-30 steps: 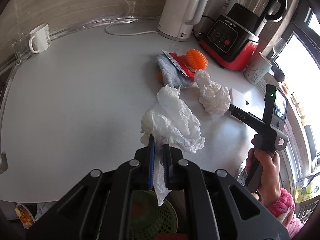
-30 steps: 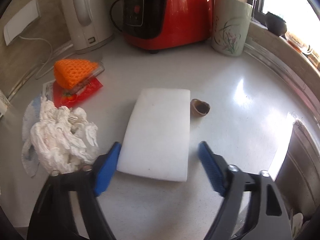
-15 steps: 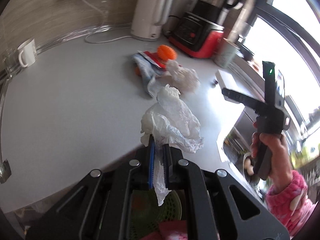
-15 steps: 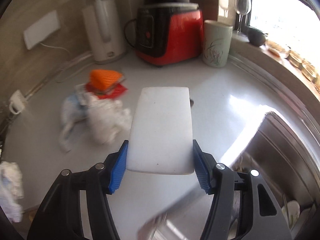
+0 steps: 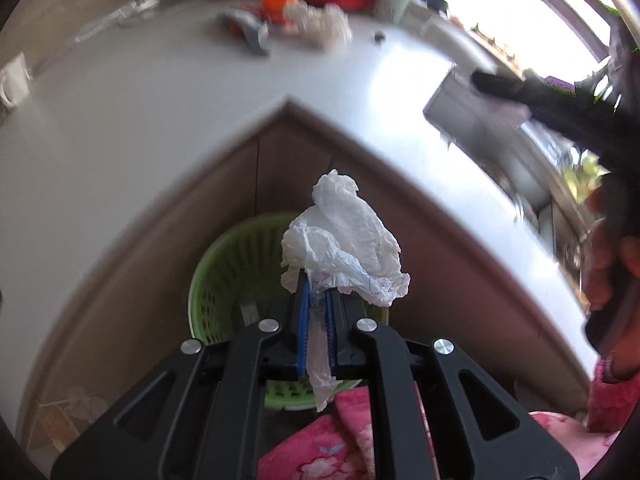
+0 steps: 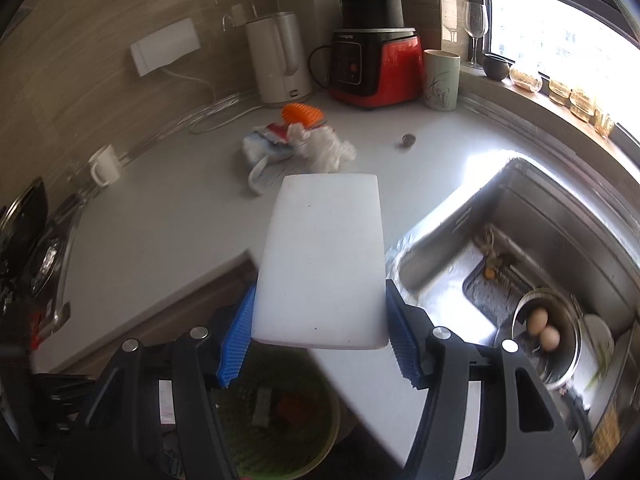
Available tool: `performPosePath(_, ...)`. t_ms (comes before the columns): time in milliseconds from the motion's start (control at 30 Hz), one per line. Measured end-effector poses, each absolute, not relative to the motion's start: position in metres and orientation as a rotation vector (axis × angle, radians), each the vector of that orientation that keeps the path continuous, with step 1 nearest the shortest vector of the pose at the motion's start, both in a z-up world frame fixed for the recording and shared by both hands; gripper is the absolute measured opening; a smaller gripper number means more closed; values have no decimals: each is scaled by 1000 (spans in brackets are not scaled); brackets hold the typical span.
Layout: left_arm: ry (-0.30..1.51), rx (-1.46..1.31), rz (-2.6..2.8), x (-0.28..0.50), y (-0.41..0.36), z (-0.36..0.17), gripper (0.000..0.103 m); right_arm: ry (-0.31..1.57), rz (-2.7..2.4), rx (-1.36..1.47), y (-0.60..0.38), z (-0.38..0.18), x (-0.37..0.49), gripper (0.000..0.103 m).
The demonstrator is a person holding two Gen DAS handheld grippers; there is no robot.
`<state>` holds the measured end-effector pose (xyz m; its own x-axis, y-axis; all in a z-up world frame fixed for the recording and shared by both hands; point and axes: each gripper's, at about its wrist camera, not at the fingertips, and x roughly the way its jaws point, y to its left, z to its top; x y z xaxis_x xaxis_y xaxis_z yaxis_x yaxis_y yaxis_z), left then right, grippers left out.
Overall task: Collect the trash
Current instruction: 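Drop the tissue into the basket with the left gripper while the right gripper carries the sponge over it, then release the white sponge into the basket with the right gripper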
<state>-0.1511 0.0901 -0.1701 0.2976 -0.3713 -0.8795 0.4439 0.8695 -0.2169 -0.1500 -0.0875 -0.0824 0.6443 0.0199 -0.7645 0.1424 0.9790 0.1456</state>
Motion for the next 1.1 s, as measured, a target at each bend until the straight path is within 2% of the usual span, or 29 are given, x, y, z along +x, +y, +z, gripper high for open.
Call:
performPosePath(200,1240,103,-550,-153,92,-204,11,867,-75,218,-70,-80,-172,61)
performPosePath(300,1241,89,-542,-147,94,-206,27,864,-70,211,-64,-79,-176,61)
performPosePath(333,1230,87,-540,-147,95,-204,37,865,-68,210,-62,-79,-177,61)
performPosePath(367,1216,87,-536,-147,96,-201,42,866,-63,210,-60,-80,-177,61)
performPosePath(533,1166,81,-531,-140,101,-183,44,875,-19,198,-47,-84,-181,61)
performPosePath(833,1021,89,-438,-135,135,-132,66,980,170,149,-10,-126,-188,62)
performPosePath(900,999,77,-421,-135,143,-124,67,1013,197,134,-2,-136,-187,64)
performPosePath(933,990,61,-415,-134,147,-118,68,1025,202,127,1,-140,-187,68)
performPosePath(967,986,52,-412,-133,150,-116,68,1040,208,120,4,-144,-185,78)
performPosePath(1033,977,38,-404,-130,154,-111,69,1062,205,103,6,-153,-182,85)
performPosePath(1100,966,42,-385,-127,154,-107,69,1071,212,98,6,-155,-180,87)
